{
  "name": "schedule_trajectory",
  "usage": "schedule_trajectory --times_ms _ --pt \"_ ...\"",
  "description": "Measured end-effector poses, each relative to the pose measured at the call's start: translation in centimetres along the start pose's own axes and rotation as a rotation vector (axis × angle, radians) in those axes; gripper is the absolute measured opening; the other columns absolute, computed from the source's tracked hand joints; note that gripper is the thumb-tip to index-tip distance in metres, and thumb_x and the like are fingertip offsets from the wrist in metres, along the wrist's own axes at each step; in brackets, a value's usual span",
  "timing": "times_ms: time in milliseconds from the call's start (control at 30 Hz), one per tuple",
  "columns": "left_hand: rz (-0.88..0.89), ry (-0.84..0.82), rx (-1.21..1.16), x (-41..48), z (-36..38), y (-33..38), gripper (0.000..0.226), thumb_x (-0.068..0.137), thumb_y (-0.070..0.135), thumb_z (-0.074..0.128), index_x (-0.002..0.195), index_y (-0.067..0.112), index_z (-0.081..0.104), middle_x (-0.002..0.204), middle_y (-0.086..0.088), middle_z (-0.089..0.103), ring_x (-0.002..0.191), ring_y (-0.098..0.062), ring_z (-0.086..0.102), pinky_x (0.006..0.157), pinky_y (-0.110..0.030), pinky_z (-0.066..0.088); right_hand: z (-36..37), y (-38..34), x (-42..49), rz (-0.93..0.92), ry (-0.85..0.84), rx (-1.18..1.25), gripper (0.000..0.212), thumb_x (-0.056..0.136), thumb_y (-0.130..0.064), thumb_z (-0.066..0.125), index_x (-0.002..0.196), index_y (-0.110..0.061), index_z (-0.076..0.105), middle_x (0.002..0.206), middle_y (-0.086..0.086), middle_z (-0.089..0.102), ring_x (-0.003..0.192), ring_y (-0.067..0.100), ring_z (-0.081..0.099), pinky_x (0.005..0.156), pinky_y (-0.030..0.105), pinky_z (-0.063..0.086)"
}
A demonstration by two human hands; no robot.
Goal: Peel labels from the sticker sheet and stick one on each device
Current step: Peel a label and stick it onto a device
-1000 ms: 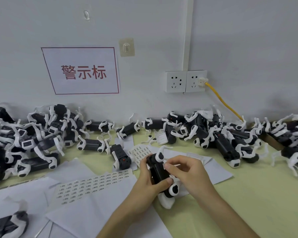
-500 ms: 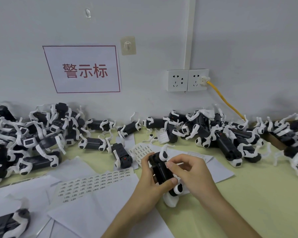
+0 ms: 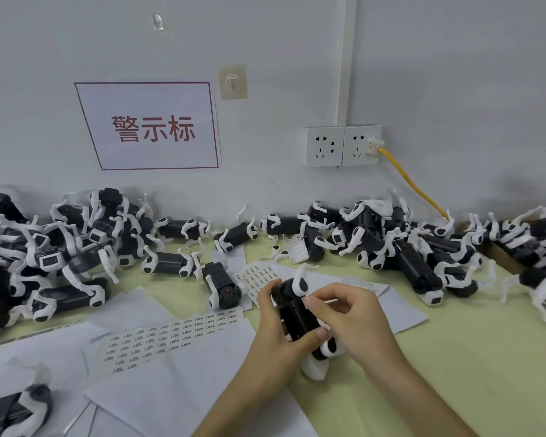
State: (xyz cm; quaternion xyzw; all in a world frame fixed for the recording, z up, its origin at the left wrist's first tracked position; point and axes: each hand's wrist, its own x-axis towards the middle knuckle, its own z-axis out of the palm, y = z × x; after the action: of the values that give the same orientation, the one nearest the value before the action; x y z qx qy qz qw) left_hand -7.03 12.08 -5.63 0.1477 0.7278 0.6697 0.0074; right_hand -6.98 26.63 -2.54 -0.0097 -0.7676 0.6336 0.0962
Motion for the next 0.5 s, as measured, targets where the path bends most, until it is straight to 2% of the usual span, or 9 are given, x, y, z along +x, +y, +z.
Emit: schedule_trajectory --times_ms 133,333,500 --pt "0.011 0.032 0.017 -0.15 0.36 -0.30 0.076 0.089 0.005 0.077 0.136 0.037 0.027 0.125 0.000 0.065 0.110 -0.006 0.069 0.092 -0.022 0.054 0.20 -0.07 -0.22 0.006 0.013 0.002 0.011 0.086 -0.021 0.079 0.075 -0.022 0.076 0.069 -0.003 0.075 0.064 0.008 0.070 0.055 0.013 0.046" --pt "0.037 0.056 0.008 -0.15 0.79 -0.54 0.080 0.080 0.019 0.077 0.138 0.038 0.026 0.124 0.002 0.066 0.112 -0.008 0.068 0.097 -0.027 0.054 0.40 -0.11 -0.52 -0.018 0.040 -0.007 0.013 0.086 -0.020 0.078 0.074 -0.022 0.076 0.072 -0.006 0.075 0.067 0.006 0.070 0.055 0.015 0.048" --pt "0.055 0.064 0.012 -0.18 0.84 -0.99 0.081 0.082 0.015 0.075 0.140 0.037 0.024 0.123 0.006 0.067 0.113 -0.008 0.068 0.095 -0.026 0.055 0.75 0.02 -0.69 -0.062 0.088 -0.035 0.015 0.085 -0.016 0.078 0.071 -0.022 0.075 0.073 -0.011 0.075 0.070 0.005 0.070 0.057 0.014 0.049"
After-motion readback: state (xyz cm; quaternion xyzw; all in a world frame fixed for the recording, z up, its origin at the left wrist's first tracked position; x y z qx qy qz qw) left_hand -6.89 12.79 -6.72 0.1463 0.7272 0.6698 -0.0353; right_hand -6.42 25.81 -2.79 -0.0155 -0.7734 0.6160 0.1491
